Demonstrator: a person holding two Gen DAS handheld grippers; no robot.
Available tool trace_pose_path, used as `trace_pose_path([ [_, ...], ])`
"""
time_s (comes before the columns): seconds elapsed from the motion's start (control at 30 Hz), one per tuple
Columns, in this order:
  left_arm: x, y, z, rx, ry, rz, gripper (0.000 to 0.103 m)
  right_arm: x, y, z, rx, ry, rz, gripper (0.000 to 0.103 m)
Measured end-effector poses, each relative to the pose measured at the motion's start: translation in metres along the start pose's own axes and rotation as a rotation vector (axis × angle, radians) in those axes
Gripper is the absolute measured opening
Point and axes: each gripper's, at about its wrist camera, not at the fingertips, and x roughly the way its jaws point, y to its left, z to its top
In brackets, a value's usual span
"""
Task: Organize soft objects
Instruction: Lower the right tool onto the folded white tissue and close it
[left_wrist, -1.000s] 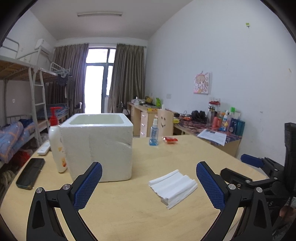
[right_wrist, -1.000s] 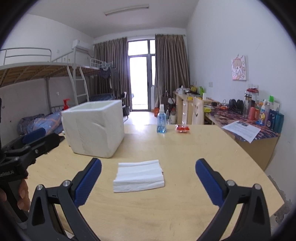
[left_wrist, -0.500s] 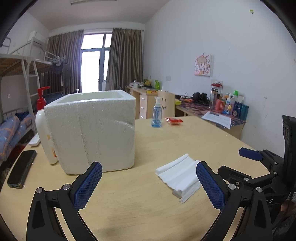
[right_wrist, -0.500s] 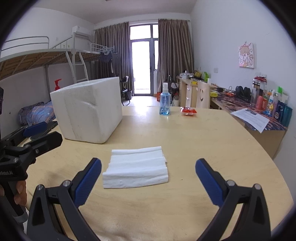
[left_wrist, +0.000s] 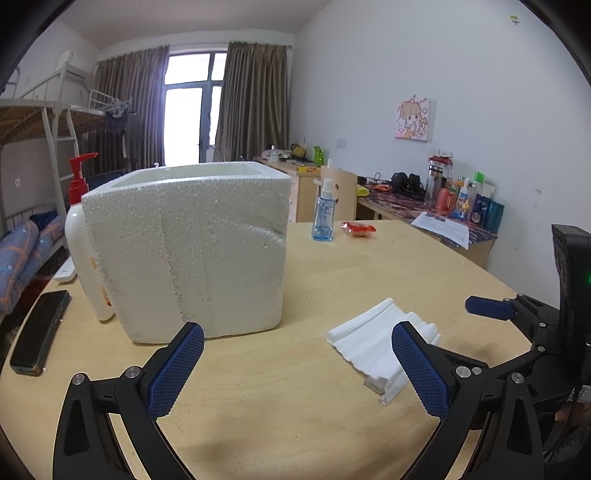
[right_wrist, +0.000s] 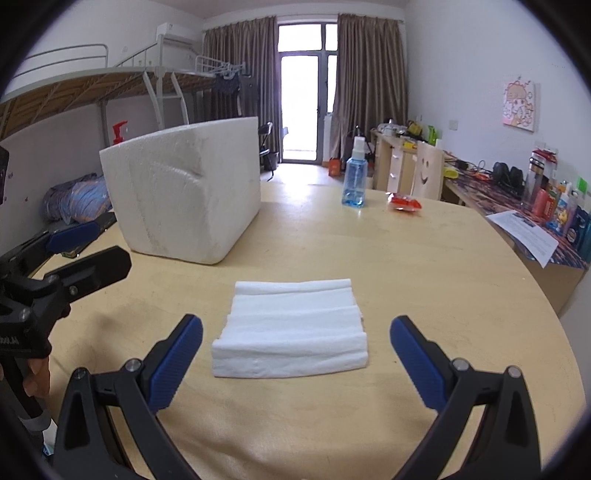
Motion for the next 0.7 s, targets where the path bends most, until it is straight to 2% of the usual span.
trace_pose_path([
  [0.3, 0.021, 0.009, 0.002, -0.024, 0.059, -0.064, 0.102, 0.032, 0.0, 0.002, 0.012, 0.128, 0.036, 0.102],
  [0.43, 0.026, 0.009, 0.003, -0.027, 0.069, -0.081, 0.102, 0.041, 0.003, 0.004, -0.002, 0.158, 0.039, 0.097],
  [0.63, 0.027, 0.01, 0.0, -0.031, 0.077, -0.087, 0.102, 0.055, 0.007, 0.001, -0.026, 0.217, 0.035, 0.078],
  [0.7, 0.026, 0.012, 0.0, -0.034, 0.077, -0.088, 0.102, 0.06, 0.008, 0.001, -0.027, 0.242, 0.038, 0.076],
])
